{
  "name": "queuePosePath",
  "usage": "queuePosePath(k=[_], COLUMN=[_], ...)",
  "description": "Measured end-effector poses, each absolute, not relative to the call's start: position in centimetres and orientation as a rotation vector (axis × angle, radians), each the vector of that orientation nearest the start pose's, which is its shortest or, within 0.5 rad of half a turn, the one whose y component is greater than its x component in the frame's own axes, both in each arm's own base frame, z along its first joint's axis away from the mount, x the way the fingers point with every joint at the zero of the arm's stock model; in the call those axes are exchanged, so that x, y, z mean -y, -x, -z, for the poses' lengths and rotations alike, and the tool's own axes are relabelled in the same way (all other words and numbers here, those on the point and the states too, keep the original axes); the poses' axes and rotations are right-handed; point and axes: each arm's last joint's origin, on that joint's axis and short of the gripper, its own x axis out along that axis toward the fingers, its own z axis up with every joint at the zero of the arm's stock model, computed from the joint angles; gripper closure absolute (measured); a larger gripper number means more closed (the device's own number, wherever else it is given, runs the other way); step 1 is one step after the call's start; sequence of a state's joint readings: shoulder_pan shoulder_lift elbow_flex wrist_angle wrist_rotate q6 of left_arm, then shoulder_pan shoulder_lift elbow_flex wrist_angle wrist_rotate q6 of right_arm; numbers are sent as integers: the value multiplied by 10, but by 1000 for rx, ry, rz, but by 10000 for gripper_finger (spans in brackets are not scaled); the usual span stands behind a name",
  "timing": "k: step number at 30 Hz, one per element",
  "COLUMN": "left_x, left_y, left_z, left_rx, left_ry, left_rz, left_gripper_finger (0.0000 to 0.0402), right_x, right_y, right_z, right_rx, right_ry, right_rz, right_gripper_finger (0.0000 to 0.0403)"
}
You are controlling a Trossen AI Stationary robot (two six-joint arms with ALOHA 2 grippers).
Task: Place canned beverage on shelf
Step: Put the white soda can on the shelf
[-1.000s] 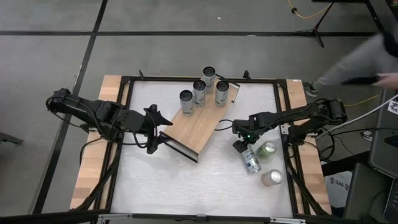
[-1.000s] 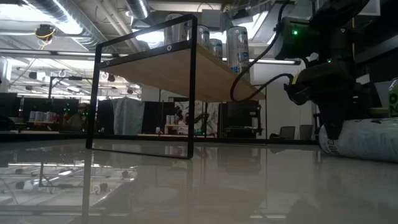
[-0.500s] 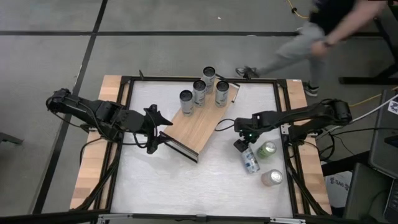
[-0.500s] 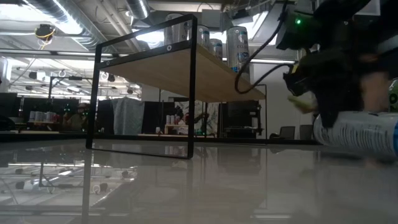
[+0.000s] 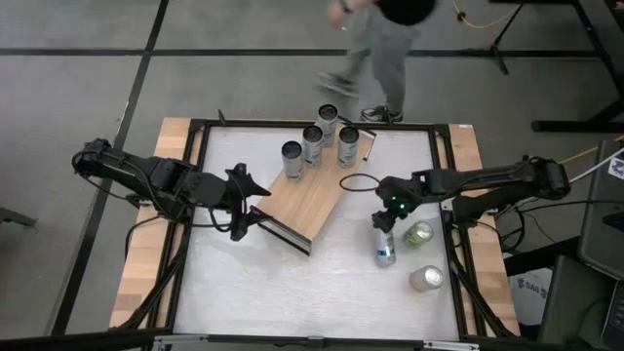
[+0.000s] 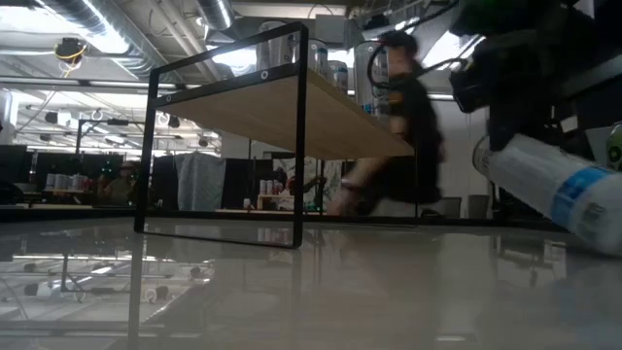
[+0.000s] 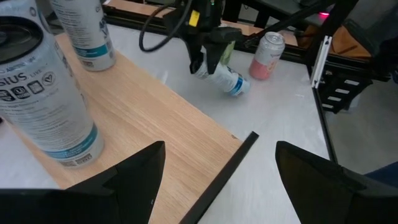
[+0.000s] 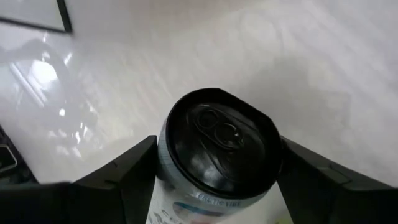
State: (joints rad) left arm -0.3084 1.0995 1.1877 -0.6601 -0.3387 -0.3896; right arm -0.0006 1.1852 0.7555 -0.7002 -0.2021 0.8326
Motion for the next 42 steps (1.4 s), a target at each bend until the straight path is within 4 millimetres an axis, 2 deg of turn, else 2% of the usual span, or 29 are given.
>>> queuePosePath(k=[8,19,33,39,42], left_x=[56,56,55,55,54], left_y=[-211,-212,-213,-213,-213], left_z=[-369,-369,-371,-371,-371], left_rx=[-518,-514,-479,-472,-469], left_ry=[191,192,186,182,178], left_rz=[-158,-162,-206,-224,-237], left_gripper_finger=[102,102,103,103,103], right_x=[-3,-1,0,1,2], right_y=[-205,-214,-209,-211,-210], right_z=[-223,-236,-249,-272,-275], right_rx=[-1053,-864,-754,-729,-733], right_ry=[-811,-720,-656,-605,-567], right_rz=[347,304,292,264,289], right_gripper_finger=[132,132,136,138,138])
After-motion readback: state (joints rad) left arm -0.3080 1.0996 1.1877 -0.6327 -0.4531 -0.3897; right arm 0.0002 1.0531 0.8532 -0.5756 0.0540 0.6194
